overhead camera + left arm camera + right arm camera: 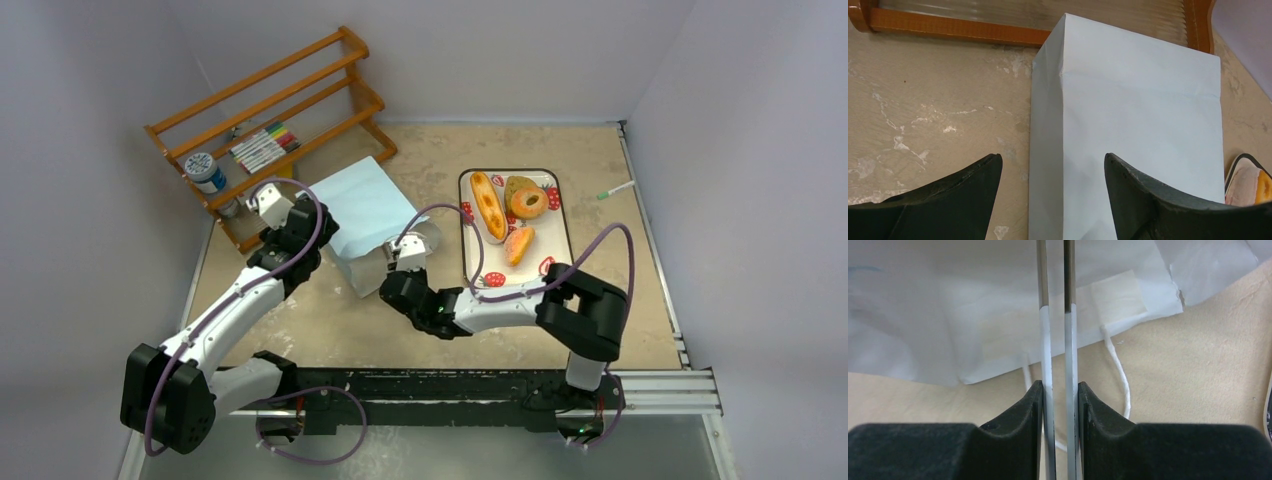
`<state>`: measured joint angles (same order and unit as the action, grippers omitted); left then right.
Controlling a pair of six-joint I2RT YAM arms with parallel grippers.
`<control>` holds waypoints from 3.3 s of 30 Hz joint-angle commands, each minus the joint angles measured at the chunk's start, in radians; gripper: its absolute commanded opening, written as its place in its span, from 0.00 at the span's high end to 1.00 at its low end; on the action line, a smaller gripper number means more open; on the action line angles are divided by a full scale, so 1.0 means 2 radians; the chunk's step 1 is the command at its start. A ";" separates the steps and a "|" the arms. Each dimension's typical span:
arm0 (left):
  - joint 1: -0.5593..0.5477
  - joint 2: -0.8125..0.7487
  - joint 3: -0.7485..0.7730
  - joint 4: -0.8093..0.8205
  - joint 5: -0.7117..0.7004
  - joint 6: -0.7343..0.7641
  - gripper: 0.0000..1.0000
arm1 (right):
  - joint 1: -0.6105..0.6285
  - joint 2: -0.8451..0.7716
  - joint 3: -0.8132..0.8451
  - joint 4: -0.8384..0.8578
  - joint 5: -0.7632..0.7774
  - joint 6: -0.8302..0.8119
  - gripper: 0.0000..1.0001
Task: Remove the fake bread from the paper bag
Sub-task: Take out the fake bread from the paper bag.
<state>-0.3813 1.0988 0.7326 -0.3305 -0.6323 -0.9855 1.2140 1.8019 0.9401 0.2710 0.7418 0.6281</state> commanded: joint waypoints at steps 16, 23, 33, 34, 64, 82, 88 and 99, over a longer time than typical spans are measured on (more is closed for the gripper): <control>0.027 0.025 0.095 0.016 -0.053 0.014 0.24 | -0.007 -0.047 -0.047 0.105 -0.163 0.086 0.71; 0.045 0.066 0.117 0.039 -0.036 0.019 0.24 | -0.036 -0.039 -0.069 0.172 -0.199 0.107 0.70; 0.048 0.105 0.129 0.057 -0.028 0.021 0.24 | -0.074 -0.018 -0.067 0.206 -0.256 0.100 0.69; 0.048 0.108 0.130 0.058 -0.027 0.021 0.24 | -0.077 -0.016 -0.070 0.214 -0.266 0.102 0.68; 0.053 0.153 0.111 0.089 -0.017 0.025 0.24 | -0.143 0.035 -0.056 0.271 -0.368 0.137 0.62; 0.053 0.219 0.103 0.118 0.000 0.040 0.24 | -0.167 0.084 0.039 0.199 -0.383 0.107 0.55; 0.057 0.228 0.098 0.124 0.007 0.042 0.25 | -0.175 0.106 0.070 0.188 -0.395 0.100 0.51; 0.063 0.239 0.093 0.133 0.020 0.041 0.25 | -0.182 0.151 0.133 0.147 -0.414 0.085 0.45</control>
<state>-0.2687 1.5711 0.9340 -0.1051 -0.6041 -0.9218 0.8577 2.0819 1.1347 0.5770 -0.0727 0.8330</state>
